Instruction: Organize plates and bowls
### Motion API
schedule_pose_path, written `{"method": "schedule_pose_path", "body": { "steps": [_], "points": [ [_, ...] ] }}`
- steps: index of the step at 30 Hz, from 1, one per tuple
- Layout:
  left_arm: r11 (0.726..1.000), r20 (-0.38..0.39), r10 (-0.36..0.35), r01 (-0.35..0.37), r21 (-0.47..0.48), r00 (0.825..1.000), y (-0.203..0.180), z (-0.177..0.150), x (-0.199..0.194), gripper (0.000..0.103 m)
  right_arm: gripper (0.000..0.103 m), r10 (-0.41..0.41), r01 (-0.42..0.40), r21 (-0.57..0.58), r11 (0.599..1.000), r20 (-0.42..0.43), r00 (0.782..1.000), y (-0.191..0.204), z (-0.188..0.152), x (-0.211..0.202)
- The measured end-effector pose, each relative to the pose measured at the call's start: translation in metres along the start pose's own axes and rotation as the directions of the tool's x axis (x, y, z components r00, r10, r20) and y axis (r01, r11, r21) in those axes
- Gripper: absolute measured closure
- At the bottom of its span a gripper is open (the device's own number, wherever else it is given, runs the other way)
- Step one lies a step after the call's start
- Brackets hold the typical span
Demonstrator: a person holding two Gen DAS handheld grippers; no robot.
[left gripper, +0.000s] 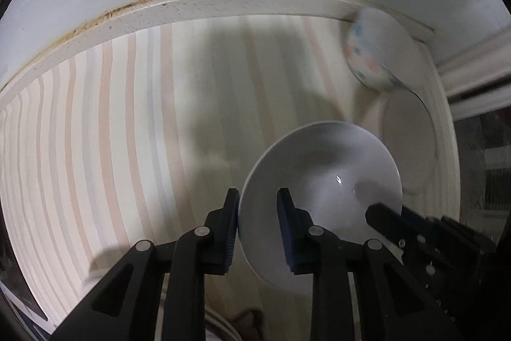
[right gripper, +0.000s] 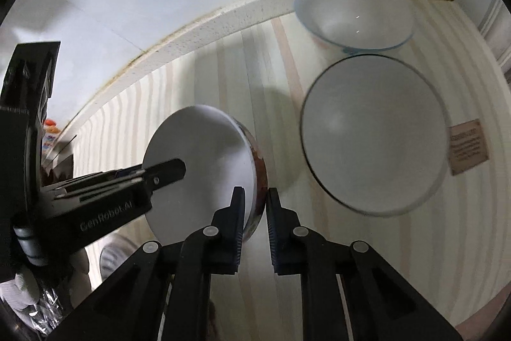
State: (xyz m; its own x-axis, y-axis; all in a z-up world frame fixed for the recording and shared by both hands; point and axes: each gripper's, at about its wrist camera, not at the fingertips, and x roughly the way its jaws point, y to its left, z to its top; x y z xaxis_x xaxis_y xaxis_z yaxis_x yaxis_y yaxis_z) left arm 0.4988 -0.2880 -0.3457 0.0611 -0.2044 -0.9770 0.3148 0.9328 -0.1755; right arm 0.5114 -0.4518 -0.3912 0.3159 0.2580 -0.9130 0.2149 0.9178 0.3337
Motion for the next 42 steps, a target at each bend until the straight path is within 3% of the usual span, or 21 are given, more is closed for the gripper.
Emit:
{"method": "schedule_pose_path", "body": {
  "steps": [8,17,34,42],
  "points": [
    [0.999,-0.014,-0.012,0.012,0.052,1.000,-0.031,-0.065,-0.012,0.081,0.088,0.002,-0.002,-0.015,1.000,-0.025,1.000,-0.021,-0.057,-0.038],
    [0.998,-0.081,-0.014,0.019,0.060,0.997,-0.048,-0.096,0.013,0.081,0.088,-0.003,0.004,0.021,1.000,-0.084,0.996,-0.049,-0.110,-0.039],
    [0.995,-0.122,0.026,-0.013,0.103,0.992,-0.074,-0.104,0.037,0.081,0.088,0.001,0.008,0.063,0.998,-0.148,0.989,-0.073,-0.121,-0.018],
    [0.996,-0.147,0.039,-0.026,0.089,0.988,-0.074,-0.103,0.027,0.081,0.086,0.062,-0.042,0.110,0.993,-0.179,0.982,-0.085,-0.117,-0.015]
  ]
}}
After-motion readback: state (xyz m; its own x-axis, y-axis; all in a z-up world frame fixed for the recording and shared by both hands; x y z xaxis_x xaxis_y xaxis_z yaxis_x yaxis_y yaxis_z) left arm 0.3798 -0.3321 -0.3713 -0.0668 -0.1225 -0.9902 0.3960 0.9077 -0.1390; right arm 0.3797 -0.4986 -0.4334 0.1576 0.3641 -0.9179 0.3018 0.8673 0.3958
